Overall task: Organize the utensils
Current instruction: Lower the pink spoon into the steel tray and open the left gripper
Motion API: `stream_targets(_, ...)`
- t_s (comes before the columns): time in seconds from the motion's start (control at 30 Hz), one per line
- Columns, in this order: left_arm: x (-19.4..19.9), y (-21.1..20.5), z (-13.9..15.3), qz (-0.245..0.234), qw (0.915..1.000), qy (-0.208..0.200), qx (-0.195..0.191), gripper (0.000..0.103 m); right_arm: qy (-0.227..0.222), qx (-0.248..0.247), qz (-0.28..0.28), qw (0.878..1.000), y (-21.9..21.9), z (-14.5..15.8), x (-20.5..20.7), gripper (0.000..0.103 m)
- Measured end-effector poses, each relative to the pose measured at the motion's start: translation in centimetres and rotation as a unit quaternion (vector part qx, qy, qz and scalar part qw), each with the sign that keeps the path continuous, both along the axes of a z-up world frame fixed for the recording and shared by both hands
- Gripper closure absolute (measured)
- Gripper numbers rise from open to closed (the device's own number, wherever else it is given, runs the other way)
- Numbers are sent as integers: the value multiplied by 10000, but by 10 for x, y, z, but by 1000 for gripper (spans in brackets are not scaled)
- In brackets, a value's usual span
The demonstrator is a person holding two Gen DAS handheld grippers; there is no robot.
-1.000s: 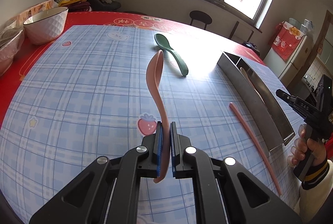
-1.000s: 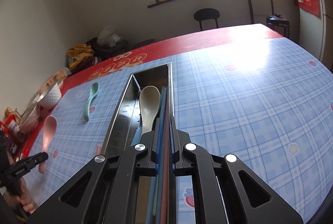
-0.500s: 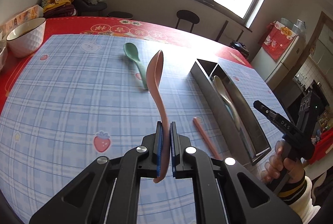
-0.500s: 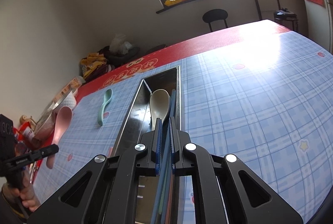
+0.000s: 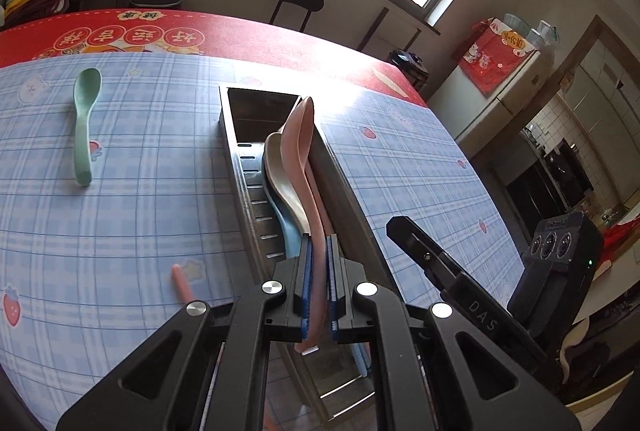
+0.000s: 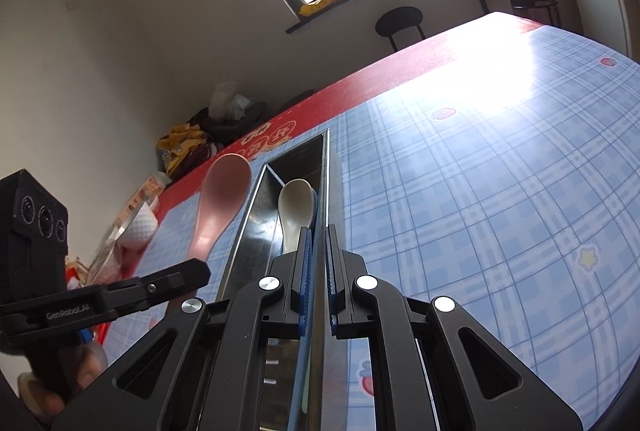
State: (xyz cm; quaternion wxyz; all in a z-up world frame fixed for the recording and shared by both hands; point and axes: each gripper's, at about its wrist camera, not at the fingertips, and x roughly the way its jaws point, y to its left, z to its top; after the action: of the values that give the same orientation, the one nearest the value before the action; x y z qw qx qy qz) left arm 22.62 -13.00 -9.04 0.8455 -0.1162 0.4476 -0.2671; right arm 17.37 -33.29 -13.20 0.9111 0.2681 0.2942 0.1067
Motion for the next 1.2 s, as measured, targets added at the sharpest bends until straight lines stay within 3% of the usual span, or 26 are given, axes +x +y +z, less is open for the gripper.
stream_targets(0.27,20,-27,-20,104,9992,347,166,96,11,113,43,9999,-4,-2,2,95)
stream_targets(0.47,24,-37,-23,69,9985,316,431,96,36,218,11,9998,-8,-4,0,95)
stream_targets(0.9,8,-32,-3,2,9971,-192,740,94,57,281,-7,9996,-11,-5,-1,95)
stream_targets(1.2,-22,-10,31,63,9888,-1061,1048,87,38,282,21,9996,-11,-4,-4,95)
